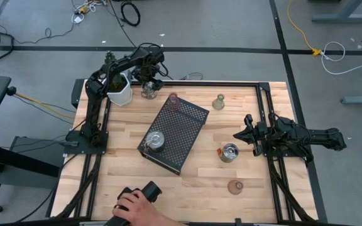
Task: Pick & Place candle stick holders
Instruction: Put the top silver scented candle on the shelf
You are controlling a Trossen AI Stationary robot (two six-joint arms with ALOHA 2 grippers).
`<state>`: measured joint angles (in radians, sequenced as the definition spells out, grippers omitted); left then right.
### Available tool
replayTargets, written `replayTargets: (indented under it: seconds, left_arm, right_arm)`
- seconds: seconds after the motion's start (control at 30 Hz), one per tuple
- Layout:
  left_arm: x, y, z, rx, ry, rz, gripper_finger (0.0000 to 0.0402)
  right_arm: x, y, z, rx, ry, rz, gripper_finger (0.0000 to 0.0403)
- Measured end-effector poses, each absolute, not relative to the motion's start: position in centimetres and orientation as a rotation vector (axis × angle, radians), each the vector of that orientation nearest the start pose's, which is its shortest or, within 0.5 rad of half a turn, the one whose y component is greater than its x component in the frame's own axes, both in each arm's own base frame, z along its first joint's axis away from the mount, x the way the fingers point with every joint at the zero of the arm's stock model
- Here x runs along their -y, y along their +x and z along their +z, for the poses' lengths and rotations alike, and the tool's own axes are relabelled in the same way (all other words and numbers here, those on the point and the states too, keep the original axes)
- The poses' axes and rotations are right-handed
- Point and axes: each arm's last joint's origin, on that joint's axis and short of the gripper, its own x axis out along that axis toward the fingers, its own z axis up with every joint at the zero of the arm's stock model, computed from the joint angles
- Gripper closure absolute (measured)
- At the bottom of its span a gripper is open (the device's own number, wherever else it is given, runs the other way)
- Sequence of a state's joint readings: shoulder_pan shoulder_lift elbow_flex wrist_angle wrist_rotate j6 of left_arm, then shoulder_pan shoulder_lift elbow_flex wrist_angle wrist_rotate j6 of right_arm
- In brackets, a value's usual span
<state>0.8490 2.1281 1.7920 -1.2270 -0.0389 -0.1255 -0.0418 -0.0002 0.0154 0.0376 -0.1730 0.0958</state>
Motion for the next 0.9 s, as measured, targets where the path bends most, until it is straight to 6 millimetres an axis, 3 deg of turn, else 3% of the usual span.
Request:
replayTargets:
  seconds: [0.9]
  left_arm:
    - [-30.91, 27.13, 20.72, -1.436, -0.734, 0.769, 0.0027]
  right_arm:
    - [-0.1, 9.63, 17.25, 0.047, 0.09, 0.134, 0.0391]
